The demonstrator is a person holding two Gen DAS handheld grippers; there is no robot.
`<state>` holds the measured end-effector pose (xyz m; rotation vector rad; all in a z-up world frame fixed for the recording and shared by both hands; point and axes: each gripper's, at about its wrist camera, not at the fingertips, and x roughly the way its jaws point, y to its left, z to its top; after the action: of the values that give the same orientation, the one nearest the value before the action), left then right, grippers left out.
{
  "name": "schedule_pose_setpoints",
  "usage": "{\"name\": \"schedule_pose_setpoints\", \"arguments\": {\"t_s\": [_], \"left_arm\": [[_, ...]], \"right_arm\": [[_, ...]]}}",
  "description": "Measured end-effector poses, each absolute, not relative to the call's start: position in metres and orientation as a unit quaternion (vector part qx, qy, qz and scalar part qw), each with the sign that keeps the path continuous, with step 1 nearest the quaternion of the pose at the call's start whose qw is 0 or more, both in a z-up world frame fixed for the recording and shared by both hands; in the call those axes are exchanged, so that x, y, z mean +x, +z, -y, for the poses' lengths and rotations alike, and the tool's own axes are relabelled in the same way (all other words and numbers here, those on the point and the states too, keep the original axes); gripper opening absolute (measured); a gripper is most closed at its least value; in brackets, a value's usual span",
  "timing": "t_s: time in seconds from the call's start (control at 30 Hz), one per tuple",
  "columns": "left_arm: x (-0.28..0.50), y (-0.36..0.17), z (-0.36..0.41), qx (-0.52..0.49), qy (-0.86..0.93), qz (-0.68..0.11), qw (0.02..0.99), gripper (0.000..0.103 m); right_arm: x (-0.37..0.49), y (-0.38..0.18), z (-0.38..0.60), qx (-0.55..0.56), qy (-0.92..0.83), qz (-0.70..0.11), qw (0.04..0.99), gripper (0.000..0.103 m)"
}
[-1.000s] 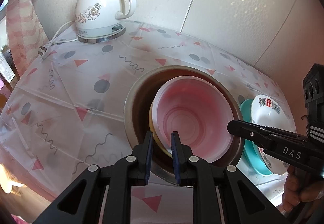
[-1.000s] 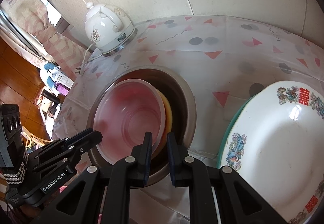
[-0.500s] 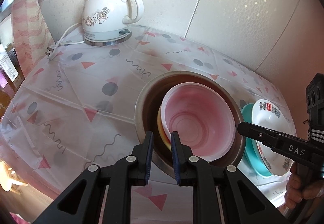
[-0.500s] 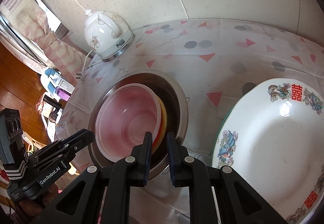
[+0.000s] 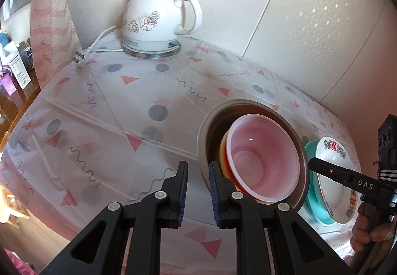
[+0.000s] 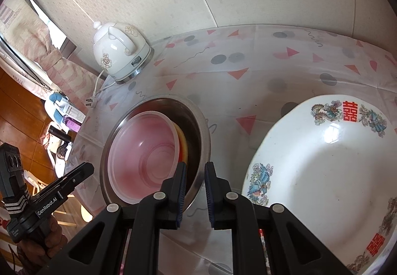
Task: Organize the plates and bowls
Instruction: 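Move both tools to the rim of the steel bowl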
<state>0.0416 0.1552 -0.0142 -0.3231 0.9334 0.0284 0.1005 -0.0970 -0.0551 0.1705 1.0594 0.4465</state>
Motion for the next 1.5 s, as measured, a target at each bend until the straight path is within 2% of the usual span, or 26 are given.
{"name": "schedule_pose_setpoints", "arguments": {"t_s": [0.37,1.0,1.5], "left_arm": [[0.033,-0.025,-0.181,-0.212,0.007,-0.448,0.869,0.019],[0.051,-0.026,-0.147,-0.143,-0.024,-0.447,0.883,0.02],[0.065,-0.04,-0.143,-0.138,-0.025,-0.462,0.876,0.02]], "right_arm": [[0.108,-0.058,0.099,0.077,0.209,-0.503,0.835,0.015],[0.112,-0.064,0.091,0.059,0.212,-0.514,0.829,0.015],[0.114,-0.066,0.088,0.054,0.216,-0.518,0.826,0.015]]}}
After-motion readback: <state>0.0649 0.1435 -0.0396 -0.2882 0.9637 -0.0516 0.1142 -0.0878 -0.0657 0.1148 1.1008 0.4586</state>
